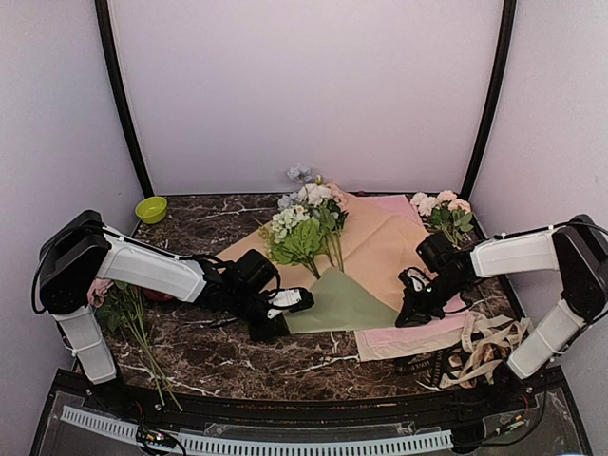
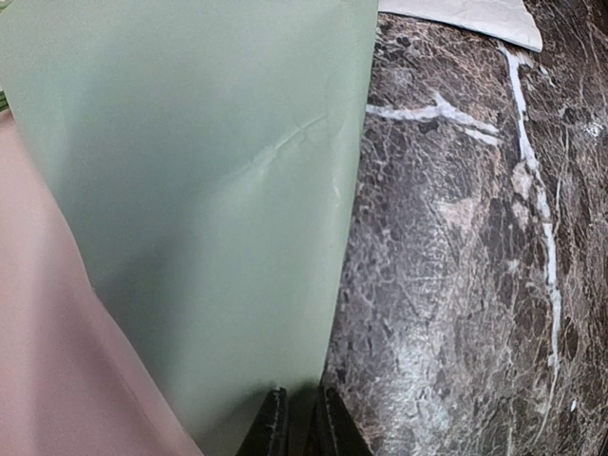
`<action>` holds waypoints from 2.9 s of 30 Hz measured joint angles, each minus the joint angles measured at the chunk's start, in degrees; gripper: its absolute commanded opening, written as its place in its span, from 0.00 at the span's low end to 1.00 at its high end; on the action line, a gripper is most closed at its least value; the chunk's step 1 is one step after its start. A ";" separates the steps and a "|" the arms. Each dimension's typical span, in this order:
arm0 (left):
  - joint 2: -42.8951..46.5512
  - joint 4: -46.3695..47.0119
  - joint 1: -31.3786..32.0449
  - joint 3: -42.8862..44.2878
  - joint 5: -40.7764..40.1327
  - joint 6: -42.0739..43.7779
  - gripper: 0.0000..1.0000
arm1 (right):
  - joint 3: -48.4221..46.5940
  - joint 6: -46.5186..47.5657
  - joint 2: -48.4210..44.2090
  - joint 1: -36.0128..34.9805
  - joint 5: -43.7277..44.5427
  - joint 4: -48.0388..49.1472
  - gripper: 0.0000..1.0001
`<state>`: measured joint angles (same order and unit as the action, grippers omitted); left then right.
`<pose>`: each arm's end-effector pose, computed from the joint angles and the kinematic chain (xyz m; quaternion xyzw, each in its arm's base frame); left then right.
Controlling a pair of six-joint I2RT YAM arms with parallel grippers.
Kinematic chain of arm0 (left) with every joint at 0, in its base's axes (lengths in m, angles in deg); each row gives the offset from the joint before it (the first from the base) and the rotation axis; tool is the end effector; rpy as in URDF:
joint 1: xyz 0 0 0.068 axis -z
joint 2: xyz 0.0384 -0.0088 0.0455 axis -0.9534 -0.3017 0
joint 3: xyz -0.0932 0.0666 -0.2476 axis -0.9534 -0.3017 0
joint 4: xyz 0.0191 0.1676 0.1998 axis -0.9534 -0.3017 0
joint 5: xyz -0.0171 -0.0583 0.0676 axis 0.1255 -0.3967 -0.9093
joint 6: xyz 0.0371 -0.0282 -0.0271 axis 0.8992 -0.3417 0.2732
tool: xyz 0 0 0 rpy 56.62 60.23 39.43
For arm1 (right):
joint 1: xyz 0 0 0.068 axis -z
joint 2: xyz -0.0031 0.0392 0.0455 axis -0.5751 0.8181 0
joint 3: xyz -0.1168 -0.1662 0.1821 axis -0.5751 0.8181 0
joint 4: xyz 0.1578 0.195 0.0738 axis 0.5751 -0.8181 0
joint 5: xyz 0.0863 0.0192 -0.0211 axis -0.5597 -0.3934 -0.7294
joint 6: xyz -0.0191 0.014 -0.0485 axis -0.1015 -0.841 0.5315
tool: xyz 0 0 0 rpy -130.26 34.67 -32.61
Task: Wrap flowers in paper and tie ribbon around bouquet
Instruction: Press the fold line of the 1/4-folded wrapping paper.
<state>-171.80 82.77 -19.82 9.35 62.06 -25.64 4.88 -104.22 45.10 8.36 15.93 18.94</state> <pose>0.2029 -0.2787 0.1385 0.5818 0.7489 -0.1905 0.2537 0.2212 0.1270 0.1374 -0.0351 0.9702 0.2374 0.0328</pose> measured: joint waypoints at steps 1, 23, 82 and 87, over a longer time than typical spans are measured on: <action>0.00 -0.02 0.00 0.00 0.00 0.02 0.11 | 0.15 -0.04 -0.24 0.33 0.11 -0.11 0.00; 0.00 -0.35 0.00 0.02 0.28 0.39 0.11 | 2.01 -0.22 -4.22 4.79 5.73 -4.11 0.00; -8.83 4.55 5.68 14.67 2.36 -9.29 0.05 | -10.19 -6.01 10.29 -16.72 3.06 8.22 0.00; -9.77 6.12 5.66 14.64 -1.03 -10.64 0.04 | -9.44 -6.67 10.14 -16.70 2.40 9.75 0.00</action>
<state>-181.57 88.89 -14.16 23.99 61.03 -36.28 -4.56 -110.88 55.24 -8.33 18.33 28.68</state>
